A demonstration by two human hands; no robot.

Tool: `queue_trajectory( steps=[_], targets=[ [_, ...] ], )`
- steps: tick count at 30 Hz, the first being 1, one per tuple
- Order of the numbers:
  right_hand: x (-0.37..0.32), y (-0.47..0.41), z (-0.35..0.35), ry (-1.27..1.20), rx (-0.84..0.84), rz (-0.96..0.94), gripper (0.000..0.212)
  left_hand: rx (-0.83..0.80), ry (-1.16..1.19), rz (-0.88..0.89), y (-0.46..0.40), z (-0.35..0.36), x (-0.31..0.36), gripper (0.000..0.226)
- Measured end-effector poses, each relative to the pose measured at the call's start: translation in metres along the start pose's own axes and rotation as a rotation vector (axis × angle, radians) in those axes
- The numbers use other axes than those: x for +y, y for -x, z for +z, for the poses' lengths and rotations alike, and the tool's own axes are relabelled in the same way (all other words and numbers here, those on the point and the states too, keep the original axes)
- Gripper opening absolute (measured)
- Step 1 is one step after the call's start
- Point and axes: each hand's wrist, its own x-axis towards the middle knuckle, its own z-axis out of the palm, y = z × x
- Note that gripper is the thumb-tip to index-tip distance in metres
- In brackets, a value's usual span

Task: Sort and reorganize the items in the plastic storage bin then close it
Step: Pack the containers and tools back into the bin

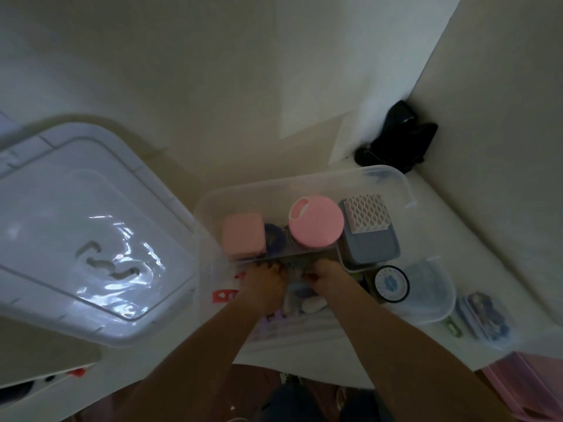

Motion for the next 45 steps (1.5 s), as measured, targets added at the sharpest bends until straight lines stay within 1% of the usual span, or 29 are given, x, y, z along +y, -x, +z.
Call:
queue_trajectory(
  steps=[2, 4, 6, 8, 10, 11, 14, 15, 17, 18, 20, 21, 22, 24, 26, 27, 29, 30, 31, 32, 34, 35, 36, 37, 38, 39, 41, 43, 45],
  targets=[
    [-0.005, 0.007, -0.003, -0.014, -0.009, -0.034, 0.029, -0.031, -0.076, -0.021, -0.003, -0.002, 0.005, 0.047],
    [-0.011, 0.023, -0.01, 0.001, 0.004, -0.109, 0.026, 0.001, -0.085, -0.006, -0.004, -0.008, 0.011, 0.045],
    [-0.018, 0.05, -0.025, 0.137, -0.007, -0.231, 0.021, 0.115, 0.013, 0.028, -0.002, -0.019, 0.022, 0.041],
    [-0.03, 0.088, -0.048, 0.278, -0.095, -0.404, 0.028, 0.221, 0.149, 0.027, -0.003, -0.034, 0.036, 0.049],
    [-0.043, 0.131, -0.08, 0.339, -0.161, -0.585, 0.033, 0.285, 0.226, 0.021, -0.006, -0.055, 0.057, 0.055],
    [-0.048, 0.148, -0.097, 0.36, -0.161, -0.664, 0.032, 0.342, 0.239, 0.041, -0.005, -0.067, 0.07, 0.052],
    [-0.062, 0.181, -0.159, 0.41, -0.068, -0.821, 0.021, 0.613, 0.189, 0.142, -0.001, -0.102, 0.123, 0.036],
    [-0.066, 0.187, -0.184, 0.414, -0.02, -0.856, 0.019, 0.645, 0.256, 0.144, 0.0, -0.113, 0.144, 0.034],
    [-0.072, 0.192, -0.235, 0.379, 0.083, -0.876, 0.018, 0.658, 0.481, 0.122, 0.002, -0.129, 0.189, 0.029],
    [-0.074, 0.189, -0.26, 0.373, 0.139, -0.878, 0.018, 0.656, 0.546, 0.14, 0.003, -0.132, 0.212, 0.026],
    [-0.071, 0.17, -0.307, 0.432, 0.281, -0.864, 0.019, 0.627, 0.576, 0.242, 0.001, -0.127, 0.255, 0.023],
    [-0.069, 0.154, -0.33, 0.483, 0.356, -0.837, 0.02, 0.554, 0.605, 0.262, -0.001, -0.121, 0.273, 0.024],
    [-0.066, 0.136, -0.352, 0.534, 0.412, -0.788, 0.022, 0.446, 0.63, 0.24, -0.003, -0.114, 0.291, 0.025],
    [-0.061, 0.1, -0.383, 0.637, 0.463, -0.665, 0.037, 0.239, 0.678, 0.151, -0.016, -0.094, 0.318, 0.026],
    [-0.061, 0.069, -0.4, 0.701, 0.476, -0.581, 0.055, 0.002, 0.78, -0.006, -0.036, -0.075, 0.341, 0.028],
    [-0.062, 0.056, -0.403, 0.719, 0.477, -0.554, 0.062, -0.083, 0.852, -0.102, -0.047, -0.068, 0.35, 0.029],
    [-0.067, 0.036, -0.404, 0.733, 0.462, -0.492, 0.072, -0.166, 0.947, -0.309, -0.072, -0.05, 0.365, 0.033],
    [-0.069, 0.028, -0.403, 0.742, 0.453, -0.454, 0.076, -0.192, 0.951, -0.406, -0.084, -0.042, 0.369, 0.036],
    [-0.072, 0.021, -0.403, 0.765, 0.439, -0.415, 0.078, -0.219, 0.955, -0.475, -0.094, -0.039, 0.374, 0.038],
    [-0.073, 0.016, -0.402, 0.792, 0.415, -0.386, 0.077, -0.241, 1.008, -0.554, -0.105, -0.036, 0.378, 0.039],
    [-0.071, 0.007, -0.402, 0.78, 0.376, -0.355, 0.073, -0.268, 1.135, -0.649, -0.123, -0.029, 0.383, 0.038],
    [-0.07, 0.003, -0.404, 0.76, 0.379, -0.354, 0.073, -0.276, 1.105, -0.644, -0.125, -0.035, 0.385, 0.039],
    [-0.068, 0.0, -0.405, 0.744, 0.39, -0.359, 0.075, -0.31, 0.989, -0.594, -0.126, -0.035, 0.389, 0.041],
    [-0.066, -0.002, -0.407, 0.737, 0.401, -0.374, 0.076, -0.289, 0.851, -0.571, -0.129, -0.033, 0.392, 0.044],
    [-0.065, -0.004, -0.407, 0.729, 0.402, -0.385, 0.074, -0.267, 0.879, -0.601, -0.135, -0.026, 0.394, 0.045],
    [-0.064, -0.005, -0.408, 0.713, 0.396, -0.389, 0.07, -0.28, 1.031, -0.695, -0.142, -0.015, 0.397, 0.046],
    [-0.061, -0.007, -0.408, 0.647, 0.373, -0.39, 0.057, -0.185, 1.545, -1.003, -0.148, -0.004, 0.401, 0.04],
    [-0.057, -0.008, -0.414, 0.504, 0.349, -0.367, 0.044, -0.046, 1.639, -1.032, -0.144, -0.006, 0.406, 0.028],
    [-0.058, -0.005, -0.422, 0.281, 0.298, -0.31, 0.038, 0.028, 1.624, -0.97, -0.134, -0.013, 0.404, 0.016]
  ],
)
